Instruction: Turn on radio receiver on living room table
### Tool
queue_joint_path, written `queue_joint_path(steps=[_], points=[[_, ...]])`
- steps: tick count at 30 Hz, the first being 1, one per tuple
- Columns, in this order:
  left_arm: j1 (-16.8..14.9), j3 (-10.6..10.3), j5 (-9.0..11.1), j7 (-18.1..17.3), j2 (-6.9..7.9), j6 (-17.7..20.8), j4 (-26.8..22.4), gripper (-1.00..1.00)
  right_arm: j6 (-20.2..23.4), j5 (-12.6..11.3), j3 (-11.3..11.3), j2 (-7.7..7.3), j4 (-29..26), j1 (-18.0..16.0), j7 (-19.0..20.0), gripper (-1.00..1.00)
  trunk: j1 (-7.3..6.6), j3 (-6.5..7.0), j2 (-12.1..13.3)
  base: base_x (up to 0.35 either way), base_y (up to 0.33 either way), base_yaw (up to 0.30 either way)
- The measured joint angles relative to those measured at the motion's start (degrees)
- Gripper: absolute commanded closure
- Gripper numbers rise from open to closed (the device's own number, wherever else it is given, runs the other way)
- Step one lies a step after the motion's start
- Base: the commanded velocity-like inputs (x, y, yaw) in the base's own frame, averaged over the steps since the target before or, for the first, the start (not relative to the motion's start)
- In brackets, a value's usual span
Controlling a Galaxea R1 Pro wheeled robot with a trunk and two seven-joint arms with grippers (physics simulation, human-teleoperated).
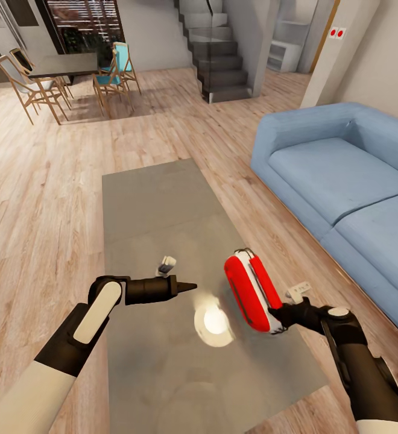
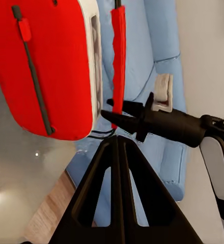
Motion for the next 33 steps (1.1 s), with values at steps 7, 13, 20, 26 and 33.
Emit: queue_joint_path(steps=[7, 13, 20, 26, 33], points=[[0.0, 0.0, 0.0, 0.0, -0.07, 0.0, 0.0, 1.0, -4.6, -0.2, -0.1, 0.72, 0.0, 2.3, -4.1, 1.0, 0.0, 0.0, 0.0, 0.0, 0.0, 0.0], [0.0, 0.0, 0.0, 0.0, -0.07, 0.0, 0.0, 1.0, -4.6, -0.4, -0.1, 0.74, 0.4, 2.4, -4.2, 1.0, 0.0, 0.0, 0.0, 0.0, 0.0, 0.0], [0.0, 0.0, 0.0, 0.0, -0.07, 0.0, 0.0, 1.0, -4.7, -0.2, 0.0, 0.95, 0.8, 2.4, -5.0, 1.0, 0.0, 0.0, 0.0, 0.0, 0.0, 0.0], [0.0, 0.0, 0.0, 0.0, -0.07, 0.0, 0.0, 1.0, -4.6, 0.3, 0.2, 1.37, 4.3, 2.4, -6.3, 1.0, 0.0, -0.01, 0.0, 0.0, 0.0, 0.0], [0.0, 0.0, 0.0, 0.0, -0.07, 0.0, 0.0, 1.0, -3.0, 0.3, 0.5, 1.38, 6.6, 2.4, -6.9, 1.0, 0.0, 0.0, 0.0, 0.0, 0.0, 0.0]])
